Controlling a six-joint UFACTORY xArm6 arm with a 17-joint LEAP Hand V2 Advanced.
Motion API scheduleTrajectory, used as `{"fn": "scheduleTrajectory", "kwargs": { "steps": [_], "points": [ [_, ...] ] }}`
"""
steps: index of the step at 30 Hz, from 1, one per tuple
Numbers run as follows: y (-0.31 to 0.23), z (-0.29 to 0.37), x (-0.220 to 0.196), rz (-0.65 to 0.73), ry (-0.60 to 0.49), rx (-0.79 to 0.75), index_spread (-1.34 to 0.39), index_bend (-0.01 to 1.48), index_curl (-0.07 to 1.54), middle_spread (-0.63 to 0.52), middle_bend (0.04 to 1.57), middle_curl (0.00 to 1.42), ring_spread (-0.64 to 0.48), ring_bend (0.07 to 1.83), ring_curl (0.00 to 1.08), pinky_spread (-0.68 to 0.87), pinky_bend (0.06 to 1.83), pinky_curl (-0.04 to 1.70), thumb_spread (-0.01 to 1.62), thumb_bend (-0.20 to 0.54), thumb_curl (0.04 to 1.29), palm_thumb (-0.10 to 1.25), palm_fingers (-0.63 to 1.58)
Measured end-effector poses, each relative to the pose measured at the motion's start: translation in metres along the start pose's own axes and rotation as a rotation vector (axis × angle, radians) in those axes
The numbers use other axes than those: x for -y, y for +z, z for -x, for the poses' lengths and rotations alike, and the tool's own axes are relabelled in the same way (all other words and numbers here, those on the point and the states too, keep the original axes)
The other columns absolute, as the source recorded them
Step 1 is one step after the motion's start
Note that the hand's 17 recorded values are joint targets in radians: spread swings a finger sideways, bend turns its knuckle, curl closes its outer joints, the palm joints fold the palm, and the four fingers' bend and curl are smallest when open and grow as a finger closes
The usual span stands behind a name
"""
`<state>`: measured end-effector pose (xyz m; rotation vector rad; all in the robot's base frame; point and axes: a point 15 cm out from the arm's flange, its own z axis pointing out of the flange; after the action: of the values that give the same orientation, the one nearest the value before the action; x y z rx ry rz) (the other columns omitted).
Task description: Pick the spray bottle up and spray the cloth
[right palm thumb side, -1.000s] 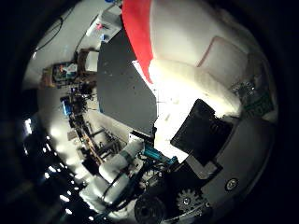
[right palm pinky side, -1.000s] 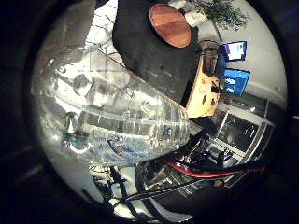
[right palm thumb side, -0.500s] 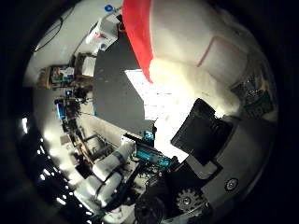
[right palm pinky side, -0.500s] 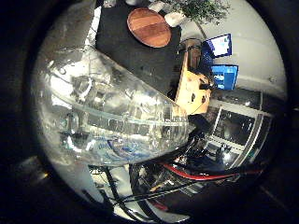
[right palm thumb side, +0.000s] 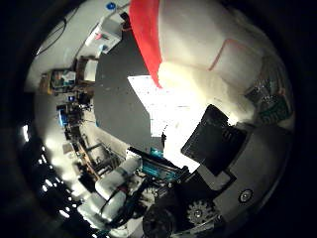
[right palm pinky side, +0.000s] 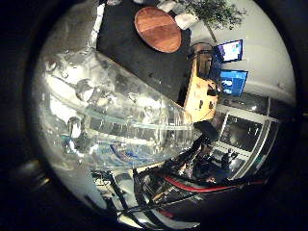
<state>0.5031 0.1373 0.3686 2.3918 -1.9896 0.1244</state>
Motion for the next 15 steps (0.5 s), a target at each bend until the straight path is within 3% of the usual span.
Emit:
{"fn": "scheduleTrajectory", "kwargs": {
  "steps": [8, 15],
  "points": [
    [-0.031, 0.007, 0.031, -0.174, 0.029, 0.136, -0.23, 1.14, 0.83, -0.15, 1.32, 0.82, -0.24, 1.32, 0.85, -0.20, 1.05, 1.41, 1.25, -0.011, 0.62, 0.94, 1.10],
    [-0.028, 0.039, 0.034, -0.259, 0.017, 0.239, -0.23, 1.14, 0.83, -0.15, 1.32, 0.82, -0.25, 1.32, 0.85, -0.20, 1.05, 1.41, 1.28, -0.008, 0.61, 0.92, 1.10]
  ]
}}
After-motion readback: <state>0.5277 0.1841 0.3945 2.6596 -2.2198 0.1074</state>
